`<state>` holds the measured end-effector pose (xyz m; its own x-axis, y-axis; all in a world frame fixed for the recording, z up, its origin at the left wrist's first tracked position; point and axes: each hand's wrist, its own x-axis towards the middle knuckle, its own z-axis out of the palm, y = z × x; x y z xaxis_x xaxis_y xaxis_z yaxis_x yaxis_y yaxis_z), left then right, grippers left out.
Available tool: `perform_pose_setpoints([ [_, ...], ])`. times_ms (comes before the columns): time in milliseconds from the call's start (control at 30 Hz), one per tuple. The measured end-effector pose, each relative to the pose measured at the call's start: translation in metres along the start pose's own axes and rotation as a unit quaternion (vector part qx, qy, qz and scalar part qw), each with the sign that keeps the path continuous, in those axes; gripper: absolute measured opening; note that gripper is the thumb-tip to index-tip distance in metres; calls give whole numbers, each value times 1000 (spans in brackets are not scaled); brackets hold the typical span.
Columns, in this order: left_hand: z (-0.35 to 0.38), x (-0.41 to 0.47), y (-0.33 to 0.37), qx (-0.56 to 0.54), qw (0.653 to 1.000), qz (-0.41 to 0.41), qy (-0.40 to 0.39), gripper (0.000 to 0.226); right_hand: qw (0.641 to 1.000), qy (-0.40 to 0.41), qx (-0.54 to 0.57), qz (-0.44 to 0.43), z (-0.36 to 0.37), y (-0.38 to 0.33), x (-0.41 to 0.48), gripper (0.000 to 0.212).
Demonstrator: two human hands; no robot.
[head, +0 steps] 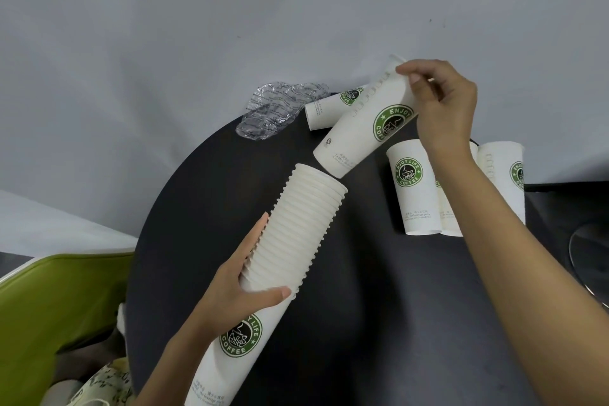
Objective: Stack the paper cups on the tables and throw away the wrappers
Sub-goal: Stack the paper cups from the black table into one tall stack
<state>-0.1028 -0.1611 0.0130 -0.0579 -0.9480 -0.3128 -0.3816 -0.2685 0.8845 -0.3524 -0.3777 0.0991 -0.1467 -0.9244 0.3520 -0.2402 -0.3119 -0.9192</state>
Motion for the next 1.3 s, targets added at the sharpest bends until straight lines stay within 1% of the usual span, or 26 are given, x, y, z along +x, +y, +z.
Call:
perform_pose_setpoints([
  [233, 2, -6, 3, 1, 1000, 10, -5, 105, 995, -76, 27, 59, 10, 3, -28, 22],
  [367, 3, -9, 5, 22, 1000, 14, -6, 104, 989, -130, 33, 63, 16, -1, -45, 22],
  [533, 4, -15, 7, 31, 999, 17, -7, 103, 982, -166, 46, 74, 20, -9, -62, 23],
  [700, 5, -21, 7, 28, 999, 18, -7, 104, 978, -189, 47, 79, 21, -13, -75, 30],
  [933, 8, -29, 11, 13, 1000, 27, -9, 102, 968, -227, 52, 91, 20, -19, -98, 25],
  [1067, 10, -31, 14, 4, 1000, 28, -7, 101, 965, -247, 44, 74, 18, -24, -110, 20],
  [1167, 12, -32, 16, 2, 1000, 29, -6, 101, 967, -245, 31, 70, 16, -26, -118, 18],
  [1300, 17, -32, 19, -10, 999, 31, -8, 102, 970, -218, 56, 90, 14, -28, -122, 20],
])
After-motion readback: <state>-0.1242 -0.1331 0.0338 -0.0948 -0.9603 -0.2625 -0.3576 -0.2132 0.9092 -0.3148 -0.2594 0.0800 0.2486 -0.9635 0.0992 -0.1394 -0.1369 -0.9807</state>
